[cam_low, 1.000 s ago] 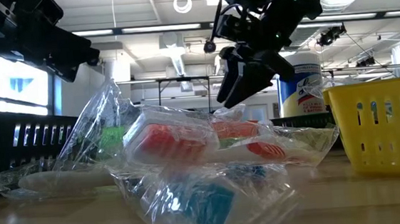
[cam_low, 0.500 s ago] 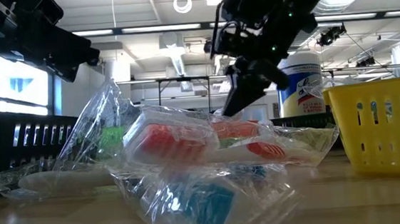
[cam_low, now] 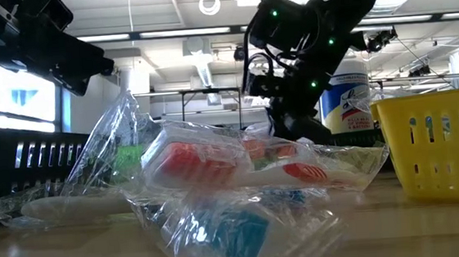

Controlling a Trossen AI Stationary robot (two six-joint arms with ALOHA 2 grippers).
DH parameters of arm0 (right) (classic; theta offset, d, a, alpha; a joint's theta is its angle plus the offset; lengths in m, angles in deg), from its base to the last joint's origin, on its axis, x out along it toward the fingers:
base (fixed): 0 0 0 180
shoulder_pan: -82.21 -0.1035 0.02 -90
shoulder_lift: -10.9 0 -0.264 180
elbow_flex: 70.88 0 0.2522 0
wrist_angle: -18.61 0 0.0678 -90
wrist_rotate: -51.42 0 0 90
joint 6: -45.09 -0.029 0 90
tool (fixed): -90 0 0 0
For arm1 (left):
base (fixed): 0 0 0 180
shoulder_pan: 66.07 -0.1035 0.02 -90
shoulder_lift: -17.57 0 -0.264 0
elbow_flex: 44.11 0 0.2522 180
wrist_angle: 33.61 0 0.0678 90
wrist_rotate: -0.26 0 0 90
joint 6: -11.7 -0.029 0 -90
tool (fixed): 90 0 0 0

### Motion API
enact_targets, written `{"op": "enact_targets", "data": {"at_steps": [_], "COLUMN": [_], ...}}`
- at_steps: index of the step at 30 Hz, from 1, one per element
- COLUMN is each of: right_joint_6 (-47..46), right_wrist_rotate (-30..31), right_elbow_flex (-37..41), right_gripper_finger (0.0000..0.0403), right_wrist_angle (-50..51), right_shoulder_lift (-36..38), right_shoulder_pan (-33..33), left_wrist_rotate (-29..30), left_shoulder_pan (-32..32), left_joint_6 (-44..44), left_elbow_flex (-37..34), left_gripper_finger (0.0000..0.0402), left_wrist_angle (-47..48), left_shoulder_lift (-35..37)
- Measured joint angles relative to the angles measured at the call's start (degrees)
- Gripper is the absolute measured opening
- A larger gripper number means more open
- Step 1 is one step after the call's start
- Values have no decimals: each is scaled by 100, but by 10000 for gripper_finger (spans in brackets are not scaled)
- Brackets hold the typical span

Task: Pick & Place Travel size toiletries
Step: Put the green shampoo into the top black bin

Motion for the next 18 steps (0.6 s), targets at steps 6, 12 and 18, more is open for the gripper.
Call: {"op": "enact_targets", "data": {"at_steps": [6,12,18], "right_joint_6": [-74,-248,-259], "right_wrist_rotate": [-87,-637,-656], "right_elbow_flex": [-2,5,7], "right_gripper_finger": [3,3,3], "right_wrist_angle": [379,533,550], "right_shoulder_lift": [2,11,11], "right_shoulder_pan": [4,-76,-299], "left_wrist_rotate": [0,1,1], "left_shoulder_pan": [0,0,0], "left_joint_6": [2,2,2], "left_elbow_flex": [0,0,0], "left_gripper_finger": [126,126,126], "left_wrist_angle": [13,15,15], "left_shoulder_lift": [0,0,0]}}
